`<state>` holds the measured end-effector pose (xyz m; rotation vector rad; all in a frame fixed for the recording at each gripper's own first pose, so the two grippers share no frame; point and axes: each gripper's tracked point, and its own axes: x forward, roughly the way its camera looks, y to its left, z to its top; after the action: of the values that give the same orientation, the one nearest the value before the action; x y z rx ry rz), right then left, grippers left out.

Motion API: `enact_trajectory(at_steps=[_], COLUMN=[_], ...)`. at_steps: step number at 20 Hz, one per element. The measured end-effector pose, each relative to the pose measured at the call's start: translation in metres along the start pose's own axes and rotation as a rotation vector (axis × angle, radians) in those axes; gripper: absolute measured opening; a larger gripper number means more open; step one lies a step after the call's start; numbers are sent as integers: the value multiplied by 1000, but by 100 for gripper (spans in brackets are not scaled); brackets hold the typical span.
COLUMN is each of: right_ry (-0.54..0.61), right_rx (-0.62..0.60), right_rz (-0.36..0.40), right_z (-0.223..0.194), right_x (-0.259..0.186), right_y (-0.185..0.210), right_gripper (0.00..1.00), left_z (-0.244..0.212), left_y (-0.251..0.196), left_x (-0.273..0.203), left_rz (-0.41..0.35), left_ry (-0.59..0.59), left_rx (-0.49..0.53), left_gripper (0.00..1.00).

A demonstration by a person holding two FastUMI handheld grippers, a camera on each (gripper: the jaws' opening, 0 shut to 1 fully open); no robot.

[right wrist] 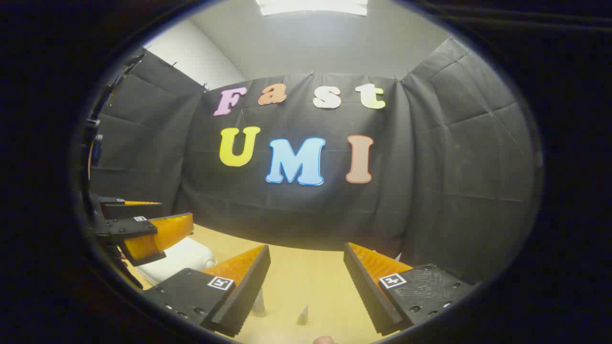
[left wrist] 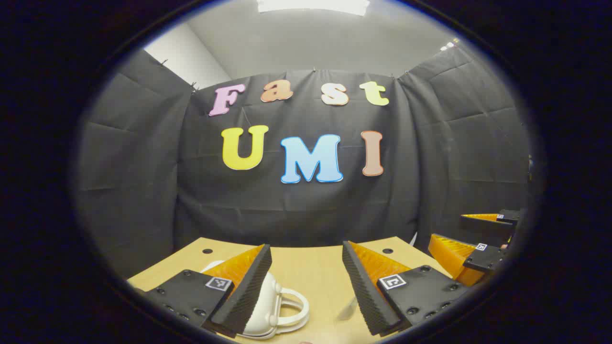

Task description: First open the suitcase, pack the skin care products into it, and then close the suitcase.

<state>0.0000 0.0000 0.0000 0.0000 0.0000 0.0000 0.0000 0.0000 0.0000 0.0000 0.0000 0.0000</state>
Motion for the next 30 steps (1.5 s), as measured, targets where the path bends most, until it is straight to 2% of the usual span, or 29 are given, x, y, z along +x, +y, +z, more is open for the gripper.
enact_trajectory(at_steps=[7, 18, 24, 30], right_ry=[8, 5, 24, 21], right_rx=[9, 3, 11, 7], right_rz=[-5, 21, 49, 64], right_z=[-1, -1, -9, -10], right_x=[0, -7, -9, -8], right_y=[6, 17, 22, 17], right_gripper=[94, 94, 94, 94], left_z=[-2, -11, -61, -135], left_y=[1, 9, 8, 19], left_x=[13, 12, 37, 80], left_rz=[-27, 12, -35, -49], left_ry=[23, 44, 212, 514], left_rx=[-16, -26, -50, -104], left_gripper=[95, 95, 96, 96])
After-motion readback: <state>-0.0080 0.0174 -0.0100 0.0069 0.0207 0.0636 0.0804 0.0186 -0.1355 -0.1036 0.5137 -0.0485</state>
